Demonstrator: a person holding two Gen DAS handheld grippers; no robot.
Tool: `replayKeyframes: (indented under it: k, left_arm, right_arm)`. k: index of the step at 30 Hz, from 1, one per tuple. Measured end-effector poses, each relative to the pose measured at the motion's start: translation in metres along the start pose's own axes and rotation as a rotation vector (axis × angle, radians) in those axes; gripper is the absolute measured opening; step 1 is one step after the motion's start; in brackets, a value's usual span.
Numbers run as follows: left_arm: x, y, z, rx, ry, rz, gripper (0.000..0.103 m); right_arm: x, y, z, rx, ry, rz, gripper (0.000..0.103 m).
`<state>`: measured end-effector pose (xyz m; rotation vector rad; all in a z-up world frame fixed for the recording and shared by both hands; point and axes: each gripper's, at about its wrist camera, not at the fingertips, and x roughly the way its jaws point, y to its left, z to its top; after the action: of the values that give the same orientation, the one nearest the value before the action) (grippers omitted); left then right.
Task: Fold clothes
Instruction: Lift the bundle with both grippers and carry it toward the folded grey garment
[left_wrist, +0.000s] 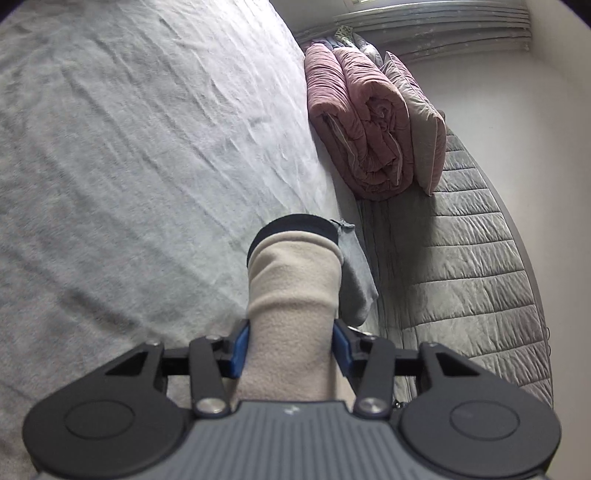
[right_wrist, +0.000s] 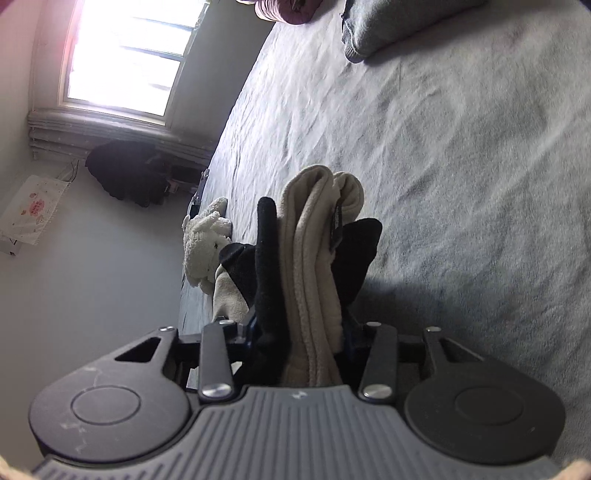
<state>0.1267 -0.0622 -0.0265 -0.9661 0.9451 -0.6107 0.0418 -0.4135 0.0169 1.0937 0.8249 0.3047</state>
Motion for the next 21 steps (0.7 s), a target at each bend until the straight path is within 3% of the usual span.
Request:
replayKeyframes:
  k: [6, 12, 21]
  left_arm:
    - [0.033, -0.036, 0.032, 0.036, -0.03, -0.017, 0.046]
    - [0.07, -0.077, 0.069, 0.125, -0.059, -0.027, 0.046]
    - [0.143, -0.128, 0.109, 0.233, -0.049, -0.083, 0.046]
  right_arm:
    - [0.002, 0.029, 0.033, -0.051, -0.113, 0.017, 0.045]
    - [0.008, 0.04, 0.064, -0.046, -0.243, 0.075, 0.045]
    - [0.009, 0.041, 0.112, -0.144, -0.467, 0.11, 0.045]
